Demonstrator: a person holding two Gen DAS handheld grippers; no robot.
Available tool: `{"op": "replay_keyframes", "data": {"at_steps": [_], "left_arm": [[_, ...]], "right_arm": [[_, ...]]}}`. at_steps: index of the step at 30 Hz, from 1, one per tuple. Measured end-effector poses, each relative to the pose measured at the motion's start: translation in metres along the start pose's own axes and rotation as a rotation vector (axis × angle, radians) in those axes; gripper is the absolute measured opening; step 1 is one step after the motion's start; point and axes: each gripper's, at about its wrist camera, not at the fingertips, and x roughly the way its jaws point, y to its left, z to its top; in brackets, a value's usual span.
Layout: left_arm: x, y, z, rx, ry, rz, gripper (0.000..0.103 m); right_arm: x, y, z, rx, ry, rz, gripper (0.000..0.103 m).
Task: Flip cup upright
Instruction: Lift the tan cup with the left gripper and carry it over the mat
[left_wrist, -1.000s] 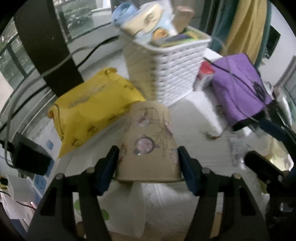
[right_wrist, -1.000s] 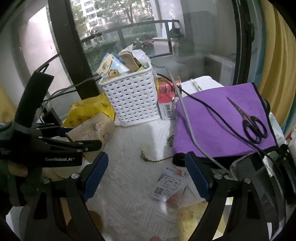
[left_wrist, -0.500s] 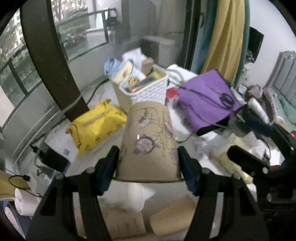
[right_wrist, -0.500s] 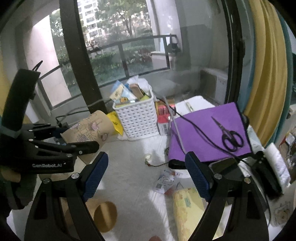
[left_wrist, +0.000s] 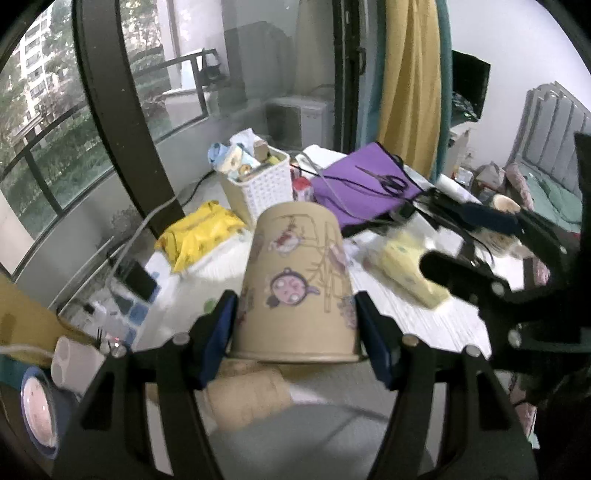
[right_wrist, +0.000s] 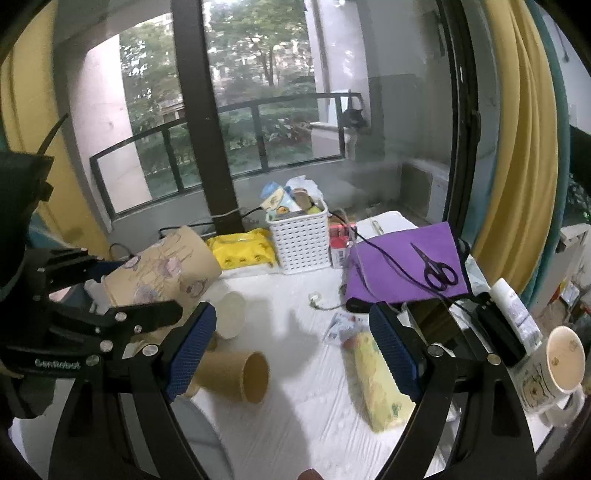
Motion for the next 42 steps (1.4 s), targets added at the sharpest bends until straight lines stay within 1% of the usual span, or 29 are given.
{"op": "replay_keyframes", "data": {"at_steps": [6, 10, 13, 19, 25, 29, 30, 34, 37, 39, 42], "left_arm": [[-0.029, -0.011, -0.055, -0.009, -0.002, 0.001, 0.065], [-0.041, -0.013, -0.094, -0.031, 0.015, -0.004, 0.065], [-0.050, -0.018, -0.126, -0.034, 0.028, -0.003, 0.065], [-0.057, -0.030, -0.179, -0.022, 0.059, 0.002, 0.065], [-0.050, -0.045, -0.217, 0.043, 0.105, -0.025, 0.065], [-0.038, -0.046, -0.230, 0.052, 0.130, -0.053, 0.065], [-0.035, -0.046, -0.232, 0.059, 0.133, -0.054, 0.067], [-0.033, -0.048, -0.231, 0.065, 0.114, -0.068, 0.067], [-0.032, -0.050, -0.228, 0.077, 0.114, -0.051, 0.067], [-0.031, -0.052, -0.228, 0.093, 0.114, -0.044, 0.068], [-0.031, -0.053, -0.229, 0.091, 0.119, -0.040, 0.069]], "right_arm": [[-0.026, 0.022, -0.023, -0.032, 0.013, 0.014, 0.087], [-0.041, 0.036, -0.043, -0.053, 0.023, 0.031, 0.087], [-0.046, 0.045, -0.060, -0.066, 0.043, 0.058, 0.087], [-0.050, 0.062, -0.098, -0.099, 0.098, 0.118, 0.087], [-0.049, 0.071, -0.129, -0.104, 0.152, 0.160, 0.087], [-0.048, 0.072, -0.143, -0.107, 0.173, 0.176, 0.087], [-0.047, 0.071, -0.145, -0.108, 0.177, 0.176, 0.087], [-0.044, 0.068, -0.152, -0.111, 0.195, 0.173, 0.087], [-0.041, 0.065, -0.154, -0.116, 0.207, 0.181, 0.087], [-0.041, 0.066, -0.153, -0.135, 0.208, 0.192, 0.087], [-0.043, 0.069, -0.150, -0.170, 0.199, 0.213, 0.087]]}}
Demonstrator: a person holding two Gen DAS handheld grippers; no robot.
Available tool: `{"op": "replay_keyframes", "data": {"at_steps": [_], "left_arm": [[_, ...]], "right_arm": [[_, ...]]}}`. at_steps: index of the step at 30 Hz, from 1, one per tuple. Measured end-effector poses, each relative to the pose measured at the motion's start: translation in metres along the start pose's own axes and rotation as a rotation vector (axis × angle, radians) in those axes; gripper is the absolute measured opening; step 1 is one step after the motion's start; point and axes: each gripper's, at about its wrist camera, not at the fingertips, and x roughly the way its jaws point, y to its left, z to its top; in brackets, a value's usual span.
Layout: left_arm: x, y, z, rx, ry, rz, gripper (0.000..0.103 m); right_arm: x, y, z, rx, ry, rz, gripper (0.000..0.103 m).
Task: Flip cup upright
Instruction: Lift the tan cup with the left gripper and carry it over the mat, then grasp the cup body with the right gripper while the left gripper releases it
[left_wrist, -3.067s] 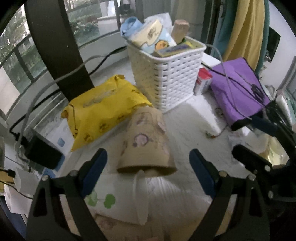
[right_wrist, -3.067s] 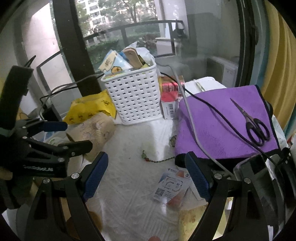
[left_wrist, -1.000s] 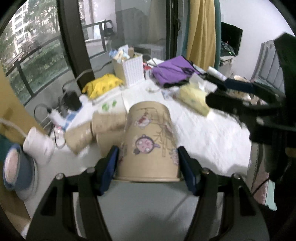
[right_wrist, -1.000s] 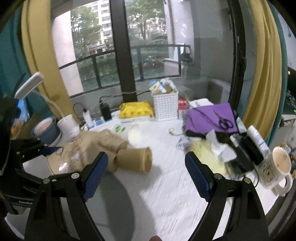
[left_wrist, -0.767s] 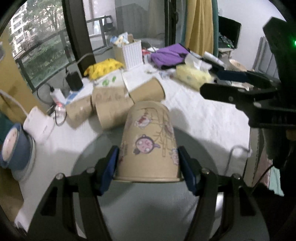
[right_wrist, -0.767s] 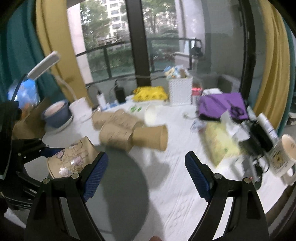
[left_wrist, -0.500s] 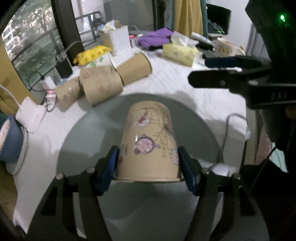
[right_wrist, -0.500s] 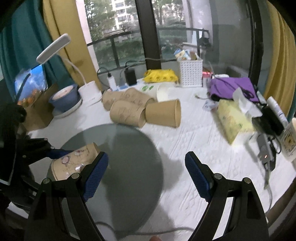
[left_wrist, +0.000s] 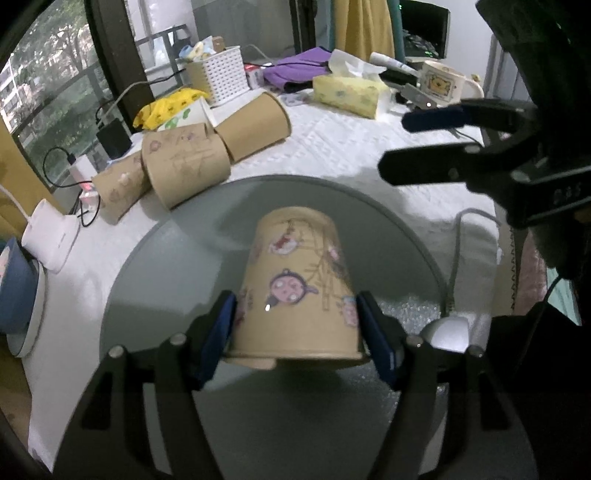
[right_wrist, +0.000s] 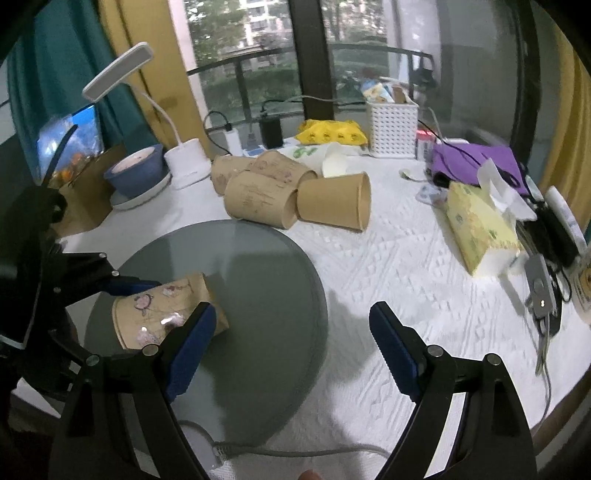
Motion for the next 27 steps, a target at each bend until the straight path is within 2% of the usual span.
{"op": "replay_keyframes", "data": {"at_steps": [2, 4, 9, 12, 16, 20, 27], "left_arm": [[0.000, 0.000, 0.000, -0.006, 0.005, 0.002, 0.070], [-0.001, 0.002, 0.000, -0.021, 0.003, 0.012, 0.077], [-0.011, 0.006, -0.002, -0.082, -0.023, 0.012, 0.080], [-0.020, 0.008, -0.004, -0.115, -0.044, 0.008, 0.087], [-0.033, 0.012, -0.010, -0.159, -0.075, 0.007, 0.088], [-0.043, 0.018, -0.019, -0.209, -0.098, 0.015, 0.089], [-0.055, 0.037, -0.042, -0.339, -0.135, 0.037, 0.089]], "right_arm": [[-0.001, 0.003, 0.002, -0.033, -0.002, 0.012, 0.087], [-0.001, 0.006, 0.004, -0.059, -0.002, 0.025, 0.087], [0.000, 0.014, 0.007, -0.114, 0.016, 0.047, 0.087], [0.001, 0.021, 0.008, -0.160, 0.034, 0.061, 0.087], [0.005, 0.031, 0.010, -0.241, 0.065, 0.093, 0.087], [0.011, 0.046, 0.013, -0.350, 0.099, 0.162, 0.087], [0.019, 0.090, 0.024, -0.681, 0.121, 0.313, 0.087]]}}
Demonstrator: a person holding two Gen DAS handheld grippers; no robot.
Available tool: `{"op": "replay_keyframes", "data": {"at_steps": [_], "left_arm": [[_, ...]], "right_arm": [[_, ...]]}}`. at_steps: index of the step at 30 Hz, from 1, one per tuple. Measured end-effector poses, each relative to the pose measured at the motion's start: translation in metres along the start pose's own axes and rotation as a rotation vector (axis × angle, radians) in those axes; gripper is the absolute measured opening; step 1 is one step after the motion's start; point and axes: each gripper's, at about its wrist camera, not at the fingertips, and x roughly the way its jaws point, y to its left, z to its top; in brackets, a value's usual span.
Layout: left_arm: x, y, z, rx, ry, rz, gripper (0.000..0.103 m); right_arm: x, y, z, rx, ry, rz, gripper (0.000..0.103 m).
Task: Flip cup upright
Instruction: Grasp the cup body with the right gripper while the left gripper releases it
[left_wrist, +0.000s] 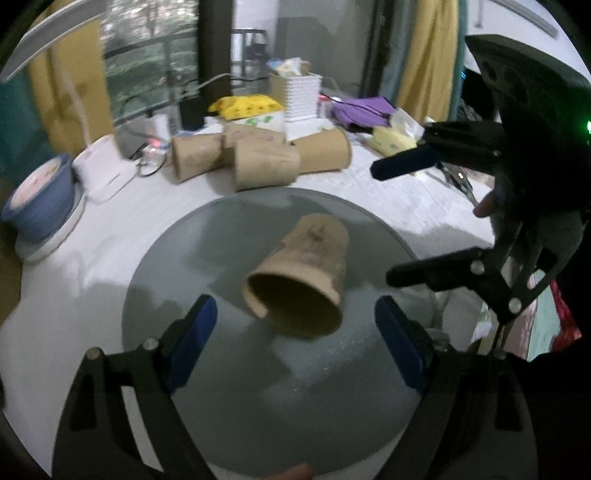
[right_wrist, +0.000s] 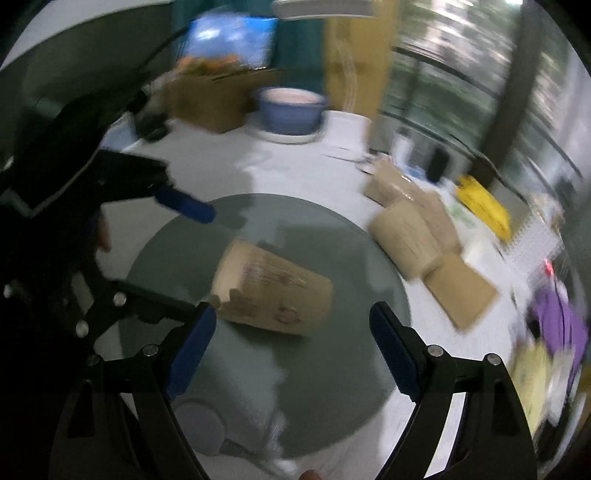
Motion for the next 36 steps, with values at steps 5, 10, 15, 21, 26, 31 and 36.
{"op": "replay_keyframes", "data": {"at_steps": [5, 10, 15, 21, 26, 31, 36], "left_arm": [[-0.012, 0.025, -0.012, -0.113, -0.023, 0.042, 0.089], [-0.023, 0.051, -0.029, -0.226, -0.041, 0.101, 0.089], [-0.027, 0.068, -0.041, -0.293, -0.045, 0.130, 0.089], [-0.028, 0.082, -0.052, -0.356, -0.056, 0.132, 0.089], [-0.027, 0.089, -0.055, -0.400, -0.070, 0.118, 0.089], [-0.024, 0.096, -0.061, -0.428, -0.065, 0.109, 0.089], [-0.025, 0.100, -0.064, -0.443, -0.064, 0.104, 0.089]], "right_arm": [[0.028, 0.010, 0.023, -0.223, 0.083, 0.062, 0.087], [0.047, 0.026, 0.030, -0.401, 0.189, 0.100, 0.087], [0.063, 0.040, 0.033, -0.552, 0.298, 0.133, 0.087], [0.084, 0.045, 0.037, -0.679, 0.410, 0.131, 0.087], [0.096, 0.049, 0.043, -0.746, 0.468, 0.143, 0.087], [0.109, 0.053, 0.045, -0.794, 0.514, 0.158, 0.087], [0.118, 0.054, 0.046, -0.817, 0.536, 0.171, 0.079]]}}
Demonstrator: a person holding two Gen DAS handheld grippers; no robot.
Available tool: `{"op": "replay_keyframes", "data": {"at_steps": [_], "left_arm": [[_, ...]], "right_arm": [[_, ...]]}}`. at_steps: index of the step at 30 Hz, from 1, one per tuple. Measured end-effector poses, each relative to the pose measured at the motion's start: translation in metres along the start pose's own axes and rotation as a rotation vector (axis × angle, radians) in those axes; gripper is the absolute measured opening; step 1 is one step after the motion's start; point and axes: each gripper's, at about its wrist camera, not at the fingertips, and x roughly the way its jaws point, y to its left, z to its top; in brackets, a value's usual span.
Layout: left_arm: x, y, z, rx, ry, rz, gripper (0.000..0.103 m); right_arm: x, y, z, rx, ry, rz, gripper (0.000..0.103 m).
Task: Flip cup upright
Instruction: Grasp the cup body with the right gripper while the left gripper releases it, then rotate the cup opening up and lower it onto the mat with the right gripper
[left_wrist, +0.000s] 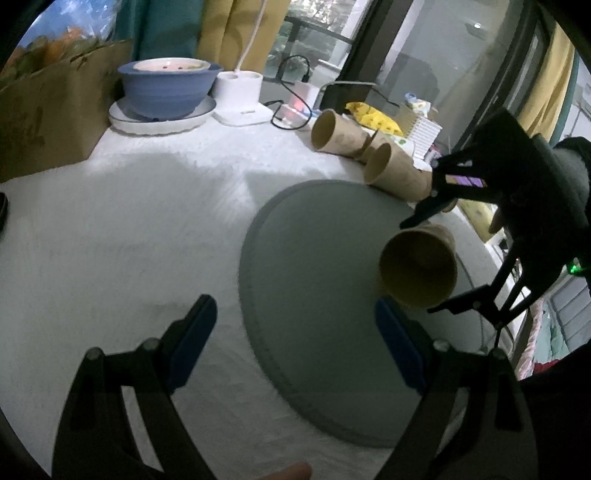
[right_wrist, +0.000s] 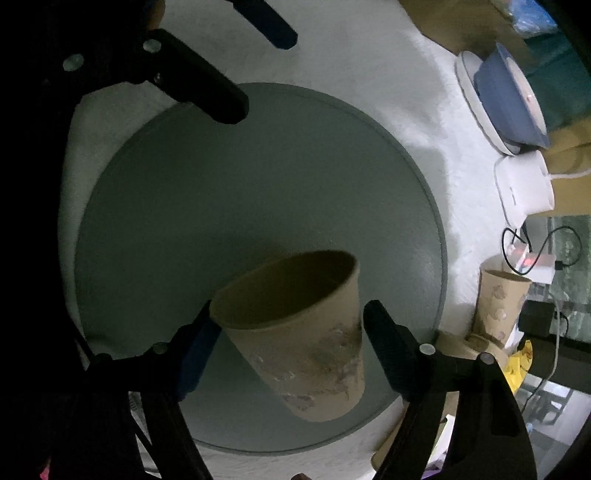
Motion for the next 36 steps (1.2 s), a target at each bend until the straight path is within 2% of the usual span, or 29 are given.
{"op": "replay_keyframes", "data": {"at_steps": [8, 15, 23, 32, 36], "left_arm": [[-0.005, 0.001, -0.001, -0.006, -0.016, -0.003, 0.089], [-0.014, -0.004, 0.000, -0.019, -0.053, -0.004, 0.089], [-0.018, -0.014, 0.003, -0.023, -0.085, 0.015, 0.089], [-0.015, -0.026, 0.008, -0.019, -0.093, 0.029, 0.089], [-0.015, -0.032, 0.010, -0.015, -0.112, 0.037, 0.089]], "right_arm": [[-0.005, -0.002, 0.001, -0.016, -0.002, -0.012, 0.075], [-0.033, -0.010, -0.007, 0.138, -0.126, -0.043, 0.074], [-0.056, -0.019, -0.038, 0.512, -0.388, -0.070, 0.074], [-0.063, -0.012, -0.092, 1.037, -0.751, -0.102, 0.074], [-0.052, -0.008, -0.096, 1.120, -0.796, -0.098, 0.074]]}}
